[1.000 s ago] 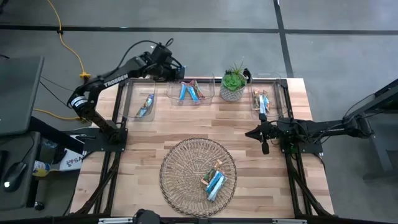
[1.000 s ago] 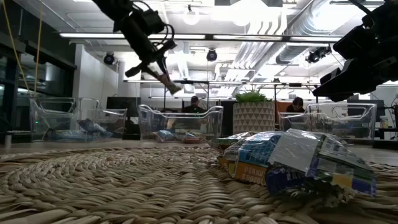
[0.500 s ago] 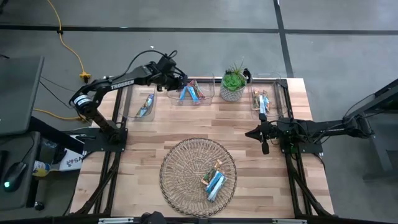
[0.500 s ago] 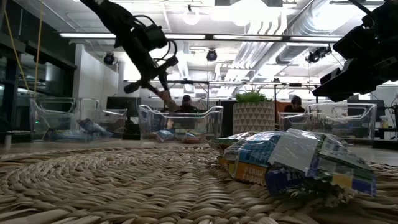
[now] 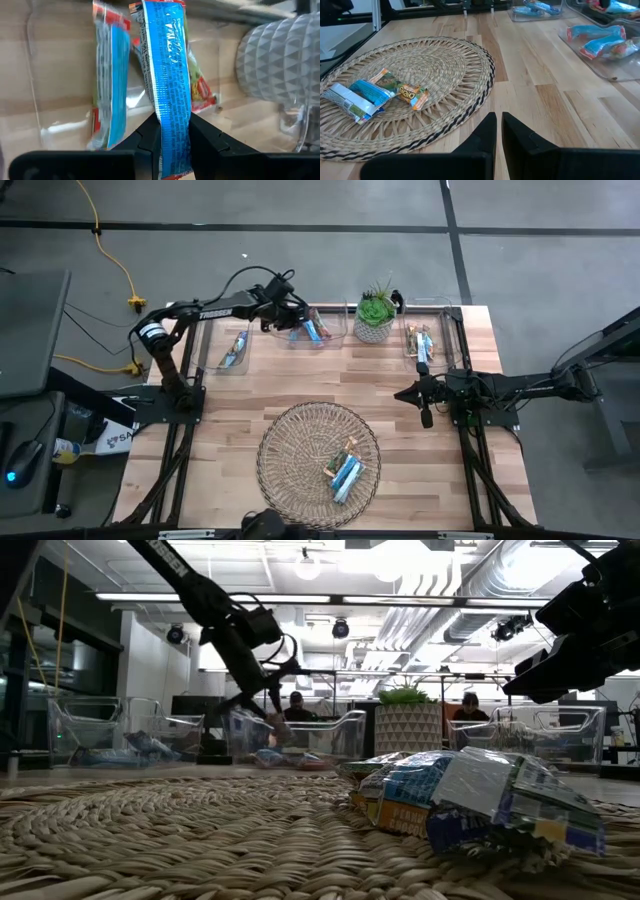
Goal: Pick and place Granola Bars by type
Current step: Put the red granola bar into the middle transparent bin, then put the blue granola bar into the left transparent bin
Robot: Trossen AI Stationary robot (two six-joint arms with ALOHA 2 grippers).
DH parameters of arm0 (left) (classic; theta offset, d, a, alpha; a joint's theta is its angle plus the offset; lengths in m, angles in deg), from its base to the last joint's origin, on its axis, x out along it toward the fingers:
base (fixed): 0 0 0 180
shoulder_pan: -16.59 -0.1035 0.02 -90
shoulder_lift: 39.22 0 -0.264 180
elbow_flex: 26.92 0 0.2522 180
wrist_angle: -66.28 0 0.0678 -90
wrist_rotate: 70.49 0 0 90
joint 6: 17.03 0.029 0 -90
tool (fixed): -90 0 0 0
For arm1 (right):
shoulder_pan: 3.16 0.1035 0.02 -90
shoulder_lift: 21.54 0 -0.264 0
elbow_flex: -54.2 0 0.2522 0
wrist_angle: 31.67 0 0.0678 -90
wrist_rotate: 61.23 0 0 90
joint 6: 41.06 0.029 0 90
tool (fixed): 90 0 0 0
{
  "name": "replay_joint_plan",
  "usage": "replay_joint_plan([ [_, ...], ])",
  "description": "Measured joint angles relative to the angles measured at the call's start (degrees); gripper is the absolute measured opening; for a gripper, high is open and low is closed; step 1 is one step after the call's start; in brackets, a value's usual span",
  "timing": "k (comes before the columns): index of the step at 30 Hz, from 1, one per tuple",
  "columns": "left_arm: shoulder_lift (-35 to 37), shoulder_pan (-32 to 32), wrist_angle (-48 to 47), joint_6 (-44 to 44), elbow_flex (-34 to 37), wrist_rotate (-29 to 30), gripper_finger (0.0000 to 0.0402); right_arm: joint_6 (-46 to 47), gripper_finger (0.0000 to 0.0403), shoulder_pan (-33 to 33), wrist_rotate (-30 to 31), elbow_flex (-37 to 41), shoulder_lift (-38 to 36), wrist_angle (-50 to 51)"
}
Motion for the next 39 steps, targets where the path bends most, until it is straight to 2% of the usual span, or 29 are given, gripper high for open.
replay_joint_plan([
  [9, -1.13, 0.02, 1.95, 0.43, -0.06, 0.85, 0.0083, 0.00, 0.0012, 0.00, 0.02, -0.01, 0.00, 0.00],
  [23, -1.11, 0.02, 3.09, 1.96, -0.06, -1.67, 0.0167, 0.00, 0.0012, 0.00, 0.00, 0.00, 0.00, -0.01],
  [29, -1.10, 0.02, 4.60, 2.31, -0.06, -4.44, 0.0188, 0.00, 0.0012, 0.00, 0.01, 0.00, 0.00, 0.00],
  [39, 2.28, 0.07, 9.61, 9.30, -0.06, -12.42, 0.0191, 0.00, 0.0012, 0.00, 0.00, 0.00, -0.01, -0.01],
])
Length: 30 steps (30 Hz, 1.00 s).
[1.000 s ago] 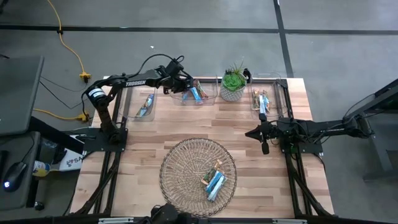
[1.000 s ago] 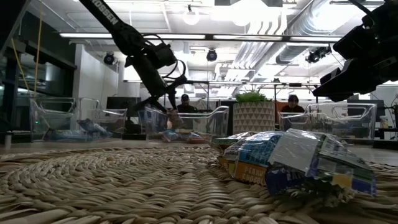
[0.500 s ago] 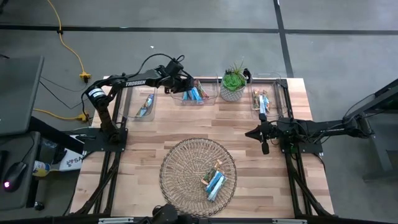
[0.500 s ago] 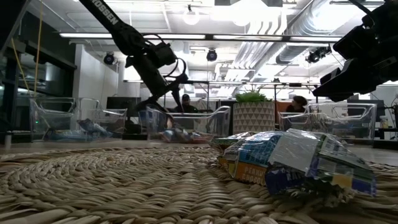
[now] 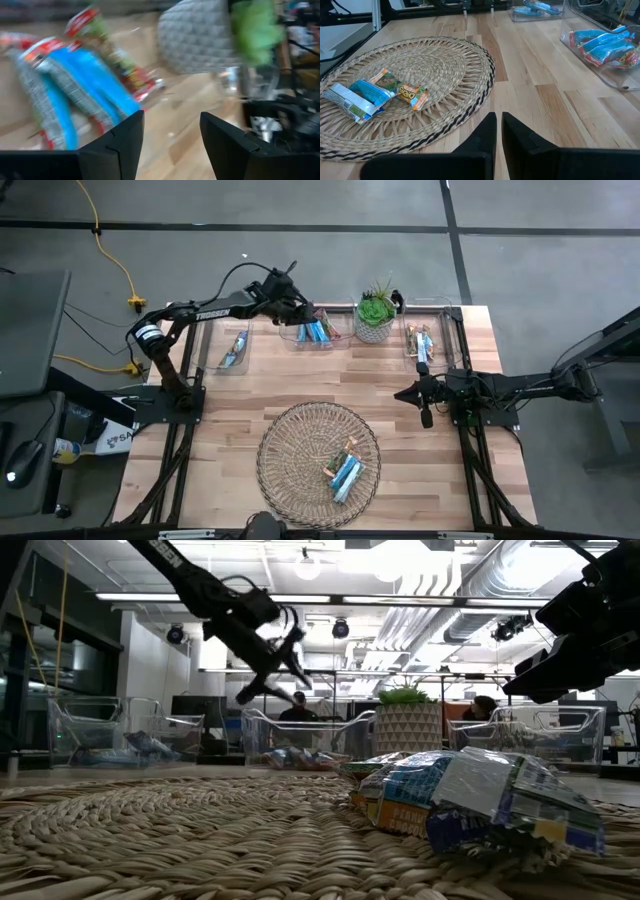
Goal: Pick and place Granola Bars by type
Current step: Put the blue granola bar into the left transparent bin
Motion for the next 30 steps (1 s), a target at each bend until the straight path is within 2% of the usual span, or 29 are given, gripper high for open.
replay_joint_plan([
  [4, 3.81, -0.02, 0.72, 2.37, -0.01, -1.61, 0.0191, 0.00, 0.0012, 0.00, -0.01, 0.00, 0.01, 0.00],
  [15, 17.09, 2.62, 0.45, 9.26, 0.00, -12.27, 0.0191, 0.00, 0.0012, 0.00, -0.01, -0.01, 0.01, 0.00],
  [20, 23.20, 8.66, 0.17, 11.54, -0.01, -13.51, 0.0188, 0.02, 0.0012, 0.00, 0.01, 0.00, 0.01, 0.00],
  [25, 28.75, 17.06, -1.18, 15.46, 0.00, -13.60, 0.0163, 0.01, 0.0012, 0.00, -0.01, 0.00, 0.01, 0.01],
  [30, 34.58, 26.07, -6.62, 19.76, 0.00, -6.90, 0.0120, 0.00, 0.0012, 0.00, -0.01, -0.01, 0.01, 0.00],
])
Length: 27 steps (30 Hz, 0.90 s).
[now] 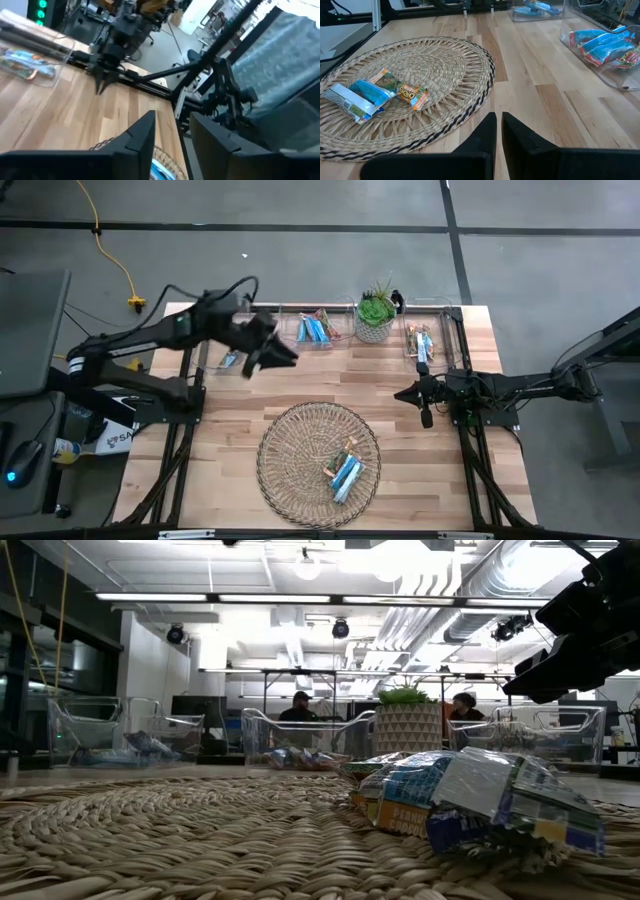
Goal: Pick and place Granola Bars by type
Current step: Put the blue granola bar into the left transparent bin
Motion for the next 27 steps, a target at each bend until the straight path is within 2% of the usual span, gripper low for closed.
replay_joint_plan([
  [7, 8.03, 10.02, -3.12, 2.97, 0.00, 8.03, 0.0066, 0.00, 0.0012, 0.00, 0.01, 0.01, 0.00, 0.01],
  [13, 12.44, 16.73, -6.35, 1.83, -0.02, 16.92, 0.0047, 0.01, 0.0012, 0.00, 0.00, 0.01, 0.00, 0.00],
  [19, 12.66, 24.86, -6.69, -1.16, -0.02, 21.35, 0.0046, 0.00, 0.0012, 0.00, 0.01, 0.01, -0.01, 0.00],
  [27, 9.37, 37.31, -6.05, -1.86, 0.00, 31.94, 0.0046, 0.00, 0.0012, 0.00, 0.02, 0.01, 0.00, 0.02],
])
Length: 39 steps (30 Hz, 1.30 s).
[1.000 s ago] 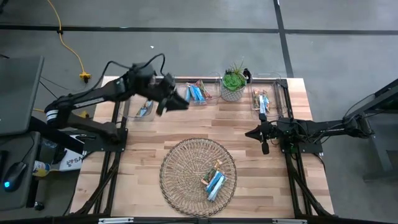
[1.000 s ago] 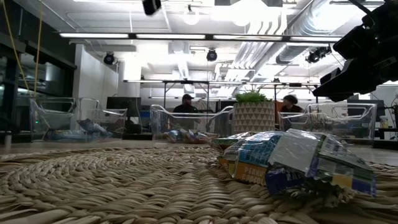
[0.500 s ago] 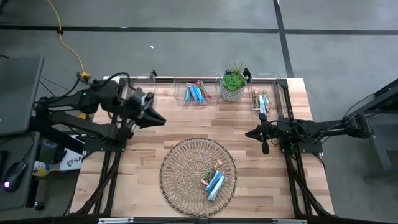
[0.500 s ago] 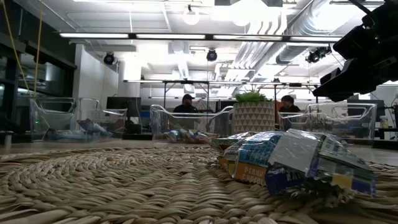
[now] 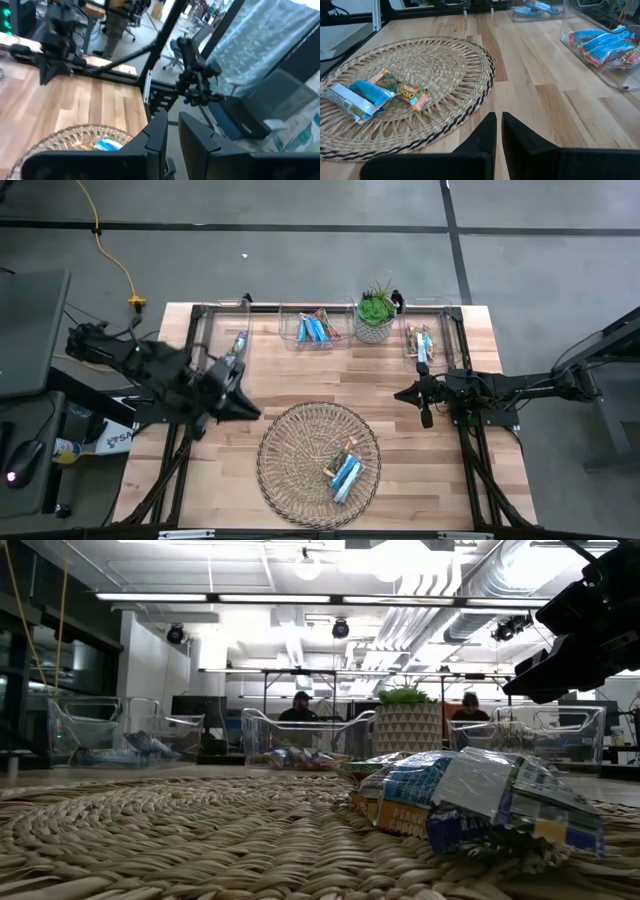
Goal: Pick and place Granola Bars by type
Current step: Put the blue granola bar into the left transparent bin
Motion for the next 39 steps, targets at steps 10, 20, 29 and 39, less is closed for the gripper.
replay_joint_plan([
  [10, -5.25, 11.33, 1.78, -2.38, 0.00, 9.49, 0.0046, 0.00, 0.0012, 0.00, 0.00, 0.00, 0.00, -0.04],
  [20, -4.10, 18.89, 3.43, 1.84, 0.00, 20.02, 0.0046, 0.00, 0.0012, 0.00, -0.02, 0.00, 0.00, -0.02],
  [29, -3.57, 18.69, 2.96, 3.40, 0.00, 22.77, 0.0046, 0.00, 0.0012, 0.00, -0.02, 0.00, 0.00, -0.02],
  [39, 0.73, 18.65, 3.98, 13.62, 0.00, 28.23, 0.0046, 0.00, 0.0012, 0.00, -0.02, 0.00, 0.00, -0.02],
])
